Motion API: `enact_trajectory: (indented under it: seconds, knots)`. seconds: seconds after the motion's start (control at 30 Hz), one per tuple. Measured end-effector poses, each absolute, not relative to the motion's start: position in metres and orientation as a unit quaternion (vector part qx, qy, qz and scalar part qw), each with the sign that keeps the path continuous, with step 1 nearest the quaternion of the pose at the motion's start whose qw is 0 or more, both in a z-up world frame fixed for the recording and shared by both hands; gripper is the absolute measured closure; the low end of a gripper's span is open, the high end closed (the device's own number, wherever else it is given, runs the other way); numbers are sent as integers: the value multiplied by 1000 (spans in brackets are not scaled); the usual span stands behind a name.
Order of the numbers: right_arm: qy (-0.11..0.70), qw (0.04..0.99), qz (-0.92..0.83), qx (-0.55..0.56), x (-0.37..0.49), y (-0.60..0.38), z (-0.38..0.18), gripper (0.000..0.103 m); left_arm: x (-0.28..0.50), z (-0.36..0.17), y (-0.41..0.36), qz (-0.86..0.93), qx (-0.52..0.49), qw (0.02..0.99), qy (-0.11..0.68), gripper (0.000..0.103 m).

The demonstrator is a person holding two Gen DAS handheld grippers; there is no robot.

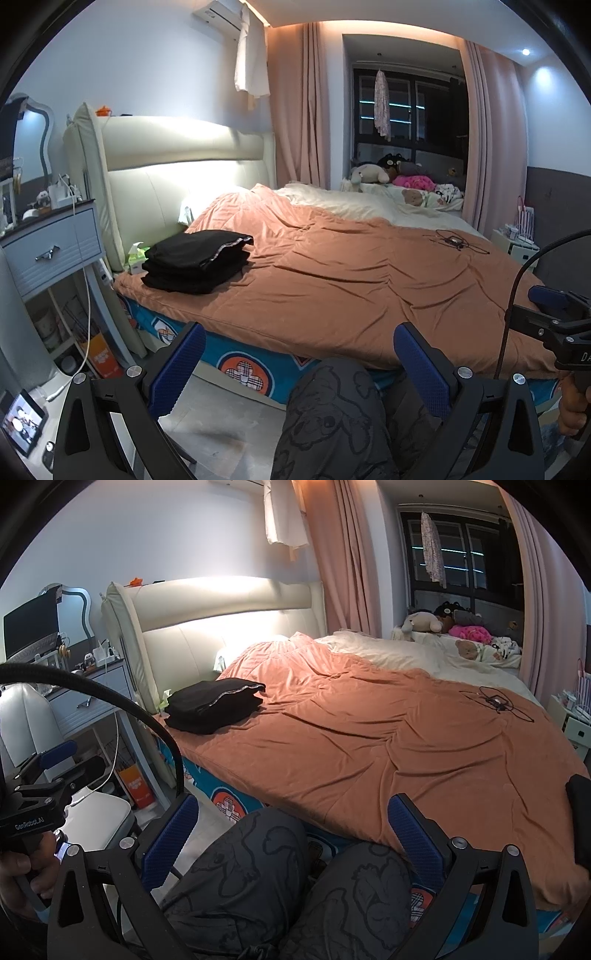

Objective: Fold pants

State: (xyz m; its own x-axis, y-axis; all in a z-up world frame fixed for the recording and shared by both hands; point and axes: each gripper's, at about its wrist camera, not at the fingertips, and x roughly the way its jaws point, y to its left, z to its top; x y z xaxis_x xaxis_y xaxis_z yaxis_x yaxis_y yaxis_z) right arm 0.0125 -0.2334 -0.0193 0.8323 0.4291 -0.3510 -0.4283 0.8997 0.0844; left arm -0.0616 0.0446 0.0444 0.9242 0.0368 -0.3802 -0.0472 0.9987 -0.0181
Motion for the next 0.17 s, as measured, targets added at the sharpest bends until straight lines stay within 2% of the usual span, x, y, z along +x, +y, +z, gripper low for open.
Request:
enact_trajectory:
  seconds: [0.17]
  knots:
    - [183, 957, 225, 1, 13, -234, -19, 0, -62, 45, 44, 23, -14, 981, 193, 0]
